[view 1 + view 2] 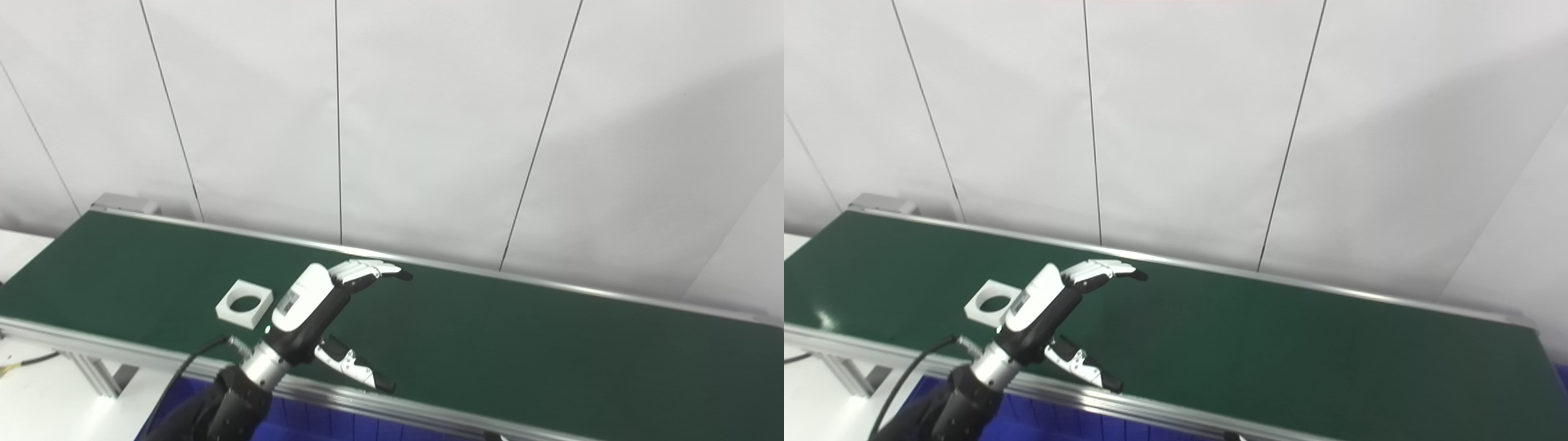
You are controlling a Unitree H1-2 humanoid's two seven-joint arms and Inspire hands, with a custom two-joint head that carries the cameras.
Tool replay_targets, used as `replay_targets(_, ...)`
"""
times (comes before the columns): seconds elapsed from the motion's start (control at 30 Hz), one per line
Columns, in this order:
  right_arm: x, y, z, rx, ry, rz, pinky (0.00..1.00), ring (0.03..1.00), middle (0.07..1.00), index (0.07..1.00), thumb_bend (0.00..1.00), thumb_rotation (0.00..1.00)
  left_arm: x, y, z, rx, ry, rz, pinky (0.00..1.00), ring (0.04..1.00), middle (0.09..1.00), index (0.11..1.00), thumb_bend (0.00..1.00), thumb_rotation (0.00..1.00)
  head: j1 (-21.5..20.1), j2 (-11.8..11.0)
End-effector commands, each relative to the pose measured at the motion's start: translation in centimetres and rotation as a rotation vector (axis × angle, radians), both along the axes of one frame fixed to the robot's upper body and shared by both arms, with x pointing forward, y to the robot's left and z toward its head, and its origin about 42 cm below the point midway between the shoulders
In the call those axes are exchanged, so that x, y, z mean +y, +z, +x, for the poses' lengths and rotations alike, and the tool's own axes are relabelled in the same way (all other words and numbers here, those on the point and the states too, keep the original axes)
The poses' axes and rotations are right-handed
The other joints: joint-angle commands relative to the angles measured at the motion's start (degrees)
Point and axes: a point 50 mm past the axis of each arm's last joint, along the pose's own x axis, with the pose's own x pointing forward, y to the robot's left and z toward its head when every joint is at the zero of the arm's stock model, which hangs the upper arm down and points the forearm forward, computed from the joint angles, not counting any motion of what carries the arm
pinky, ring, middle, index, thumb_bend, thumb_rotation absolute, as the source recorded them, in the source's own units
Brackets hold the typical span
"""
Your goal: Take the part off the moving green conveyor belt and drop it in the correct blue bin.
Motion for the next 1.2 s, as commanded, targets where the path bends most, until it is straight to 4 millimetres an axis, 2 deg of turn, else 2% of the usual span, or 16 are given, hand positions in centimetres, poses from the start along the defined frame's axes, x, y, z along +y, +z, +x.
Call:
replay_targets(0.0, -0.1, 1.2, 0.4, -0.075, 0.020, 0.031, 0.77, 0.833, 0.867, 0.850, 0.87, 1.00, 1.0, 2.2, 1.4, -0.072, -0.011, 0.048, 0.75, 0.764, 0.756, 0.743, 0.92, 0.49, 0.1, 0.3)
replay_targets(0.23, -0.7, 1.4, 0.3, -0.063, 0.024, 0.049, 0.78, 0.823, 0.857, 0.840, 0.87, 0.99, 3.2, 1.2, 2.4, -0.033, 0.009, 0.220, 0.73, 0.739, 0.747, 0.734, 0.90, 0.44, 0.4, 0.8)
replay_targets(0.5, -0.9, 1.4, 0.2, -0.053, 0.027, 0.057, 0.78, 0.823, 0.855, 0.836, 0.86, 0.97, 5.0, 0.7, 3.4, -0.003, 0.043, 0.351, 0.72, 0.745, 0.749, 0.740, 0.90, 0.45, 0.2, 0.5)
replay_targets(0.67, -0.8, 1.4, 0.2, -0.056, 0.029, 0.051, 0.77, 0.817, 0.851, 0.834, 0.87, 0.97, 5.8, 0.2, 4.1, 0.005, 0.124, 0.403, 0.70, 0.731, 0.734, 0.731, 0.93, 0.32, 0.1, 0.1)
replay_targets(0.77, -0.8, 1.3, 0.2, -0.052, 0.031, 0.053, 0.77, 0.817, 0.852, 0.836, 0.87, 0.97, 5.9, 0.1, 4.6, 0.023, 0.179, 0.433, 0.70, 0.738, 0.746, 0.750, 0.97, 0.25, 0.1, -0.1)
replay_targets(0.83, -0.8, 1.3, 0.2, -0.051, 0.031, 0.054, 0.77, 0.817, 0.852, 0.837, 0.86, 0.96, 5.9, 0.1, 4.9, 0.039, 0.207, 0.455, 0.70, 0.744, 0.758, 0.768, 1.00, 0.17, 0.0, -0.2)
replay_targets(1.17, -0.3, 1.3, 0.3, -0.054, 0.033, 0.052, 0.76, 0.815, 0.852, 0.834, 0.85, 0.96, 5.3, 1.6, 6.6, 0.055, 0.257, 0.556, 0.70, 0.778, 0.798, 0.803, 1.00, 0.06, -0.2, -0.6)
